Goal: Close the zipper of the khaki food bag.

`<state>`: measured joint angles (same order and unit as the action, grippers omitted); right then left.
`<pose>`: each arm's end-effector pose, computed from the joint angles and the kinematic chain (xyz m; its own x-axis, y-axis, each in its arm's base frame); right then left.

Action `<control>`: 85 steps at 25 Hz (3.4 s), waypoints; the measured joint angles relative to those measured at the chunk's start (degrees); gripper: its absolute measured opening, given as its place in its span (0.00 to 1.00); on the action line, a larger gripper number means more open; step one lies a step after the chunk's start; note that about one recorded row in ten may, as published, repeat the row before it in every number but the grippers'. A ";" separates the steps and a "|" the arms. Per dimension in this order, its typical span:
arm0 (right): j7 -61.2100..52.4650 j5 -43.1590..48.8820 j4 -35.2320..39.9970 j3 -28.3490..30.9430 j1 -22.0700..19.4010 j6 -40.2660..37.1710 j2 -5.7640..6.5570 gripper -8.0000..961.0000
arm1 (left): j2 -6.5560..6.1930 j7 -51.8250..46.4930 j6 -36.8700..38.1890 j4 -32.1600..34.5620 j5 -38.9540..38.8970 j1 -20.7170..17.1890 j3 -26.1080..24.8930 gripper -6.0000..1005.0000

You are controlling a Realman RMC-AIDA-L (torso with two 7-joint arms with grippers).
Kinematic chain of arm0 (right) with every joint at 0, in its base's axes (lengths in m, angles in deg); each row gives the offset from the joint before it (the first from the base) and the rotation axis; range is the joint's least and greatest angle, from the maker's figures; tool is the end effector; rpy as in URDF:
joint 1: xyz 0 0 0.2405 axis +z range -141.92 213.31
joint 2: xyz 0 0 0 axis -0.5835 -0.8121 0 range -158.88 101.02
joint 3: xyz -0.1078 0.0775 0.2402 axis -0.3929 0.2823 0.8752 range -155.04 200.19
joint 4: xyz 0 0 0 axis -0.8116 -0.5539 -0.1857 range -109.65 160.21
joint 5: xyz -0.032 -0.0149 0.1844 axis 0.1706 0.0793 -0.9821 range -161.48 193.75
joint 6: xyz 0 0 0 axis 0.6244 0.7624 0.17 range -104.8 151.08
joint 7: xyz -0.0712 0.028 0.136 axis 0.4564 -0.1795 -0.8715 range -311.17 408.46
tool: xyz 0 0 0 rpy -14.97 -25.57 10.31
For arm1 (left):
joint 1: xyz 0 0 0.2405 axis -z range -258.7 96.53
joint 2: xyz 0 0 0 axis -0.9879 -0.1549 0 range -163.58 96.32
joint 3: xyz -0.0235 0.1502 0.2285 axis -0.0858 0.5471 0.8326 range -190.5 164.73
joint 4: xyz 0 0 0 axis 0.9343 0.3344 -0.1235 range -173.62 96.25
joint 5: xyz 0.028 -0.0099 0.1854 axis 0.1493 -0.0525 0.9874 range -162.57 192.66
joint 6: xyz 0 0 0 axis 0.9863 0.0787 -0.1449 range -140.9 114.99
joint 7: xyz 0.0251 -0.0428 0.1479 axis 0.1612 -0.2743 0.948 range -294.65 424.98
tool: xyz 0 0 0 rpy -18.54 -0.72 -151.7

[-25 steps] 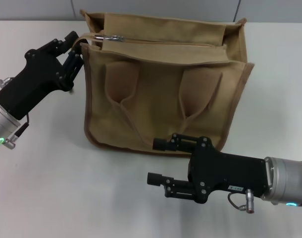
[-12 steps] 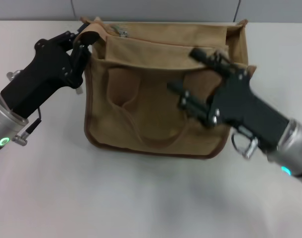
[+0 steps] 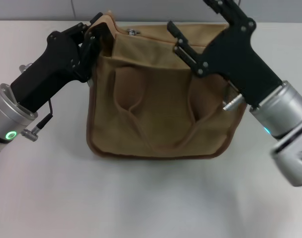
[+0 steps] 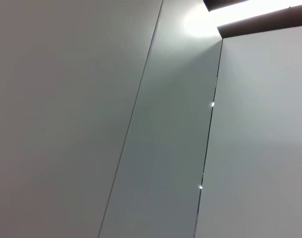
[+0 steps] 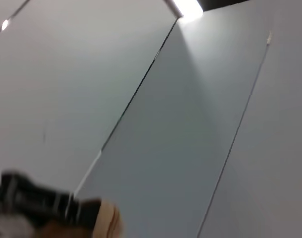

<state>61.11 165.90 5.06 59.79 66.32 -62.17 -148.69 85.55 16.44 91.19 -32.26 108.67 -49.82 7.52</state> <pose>0.1727 0.3121 -0.0600 0.5965 0.6078 -0.5242 -0.1846 -0.5317 -0.8265 -0.2227 0.3038 -0.0063 0.3230 -0.0415 0.9455 0.4960 -0.8434 -0.2065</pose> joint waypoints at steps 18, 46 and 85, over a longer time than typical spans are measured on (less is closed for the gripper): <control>16.88 0.46 -9.47 -2.44 1.40 18.37 -0.12 0.59 | -0.01 -0.33 -2.47 -1.62 -0.01 2.89 1.34 0.04; 16.91 0.71 -9.09 -3.95 2.28 18.98 -0.13 0.25 | -0.09 -0.41 -4.20 -1.93 -0.03 3.24 2.54 0.05; 14.94 0.03 -7.74 3.37 -8.26 17.66 0.09 0.01 | -0.75 -0.97 -4.38 2.60 -0.47 -6.11 -5.03 0.06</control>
<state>76.05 165.93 -2.69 63.16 58.06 -44.52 -148.59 84.80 15.47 86.81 -29.66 108.20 -55.93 2.48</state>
